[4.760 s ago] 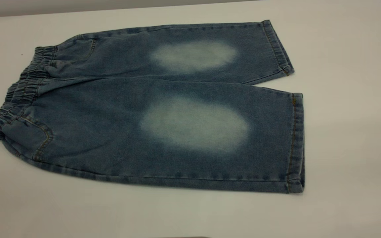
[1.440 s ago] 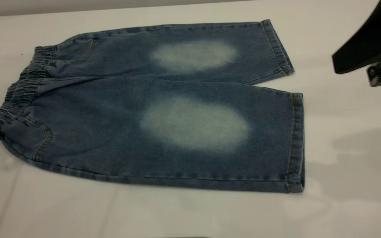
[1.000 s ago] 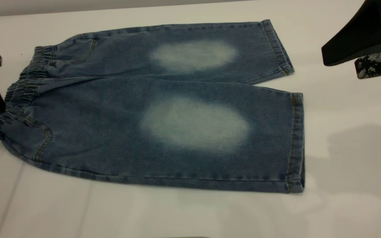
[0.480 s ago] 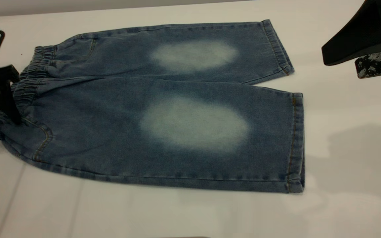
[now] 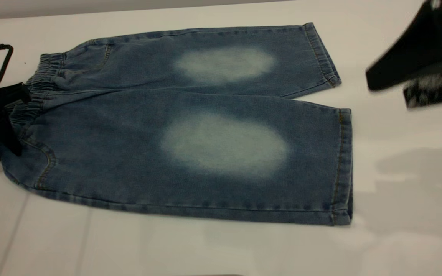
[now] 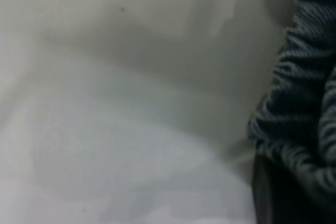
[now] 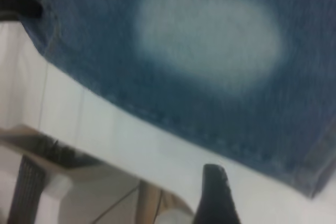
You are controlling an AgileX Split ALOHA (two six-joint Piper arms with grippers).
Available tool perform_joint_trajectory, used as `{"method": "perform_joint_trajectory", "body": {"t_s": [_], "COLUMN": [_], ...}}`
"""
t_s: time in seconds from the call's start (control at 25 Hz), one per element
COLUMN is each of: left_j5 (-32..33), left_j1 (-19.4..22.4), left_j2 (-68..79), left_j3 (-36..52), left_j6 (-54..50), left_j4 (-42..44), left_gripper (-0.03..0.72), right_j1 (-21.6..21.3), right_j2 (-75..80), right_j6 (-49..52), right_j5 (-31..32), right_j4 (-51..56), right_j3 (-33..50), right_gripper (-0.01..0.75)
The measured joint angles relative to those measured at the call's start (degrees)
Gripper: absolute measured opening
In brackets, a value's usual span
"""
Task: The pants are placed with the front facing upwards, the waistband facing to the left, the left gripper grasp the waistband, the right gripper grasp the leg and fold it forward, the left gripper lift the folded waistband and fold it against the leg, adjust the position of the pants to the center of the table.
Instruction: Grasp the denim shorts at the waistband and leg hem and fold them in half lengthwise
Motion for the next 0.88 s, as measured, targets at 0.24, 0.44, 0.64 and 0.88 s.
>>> {"method": "perform_joint_trajectory", "body": {"t_s": [0.24, 0.44, 0.64, 0.88], "left_j5": [2.26, 3.23, 4.36, 4.31], "left_j1": [0.0, 0.0, -0.19, -1.36], "left_j2": [-4.46, -9.33, -10.75, -10.81], "left_j3": [0.0, 0.0, 0.0, 0.06], "left_j6": [2.73, 3.93, 4.19, 4.24], "left_j4": [0.01, 0.06, 0.06, 0.12], "left_gripper": [0.09, 0.09, 0.09, 0.09], "right_j1": [0.0, 0.0, 0.0, 0.0], "right_j2": [9.88, 19.57, 29.28, 36.91], "right_j6": [-0.97, -7.6, -15.0, -19.6], "right_j5": [2.14, 4.16, 6.67, 8.41], "right_j4": [4.02, 10.79, 18.73, 22.26], "right_j3": [3.36, 3.38, 3.28, 3.17], "right_gripper": [0.435, 0.435, 0.435, 0.435]}}
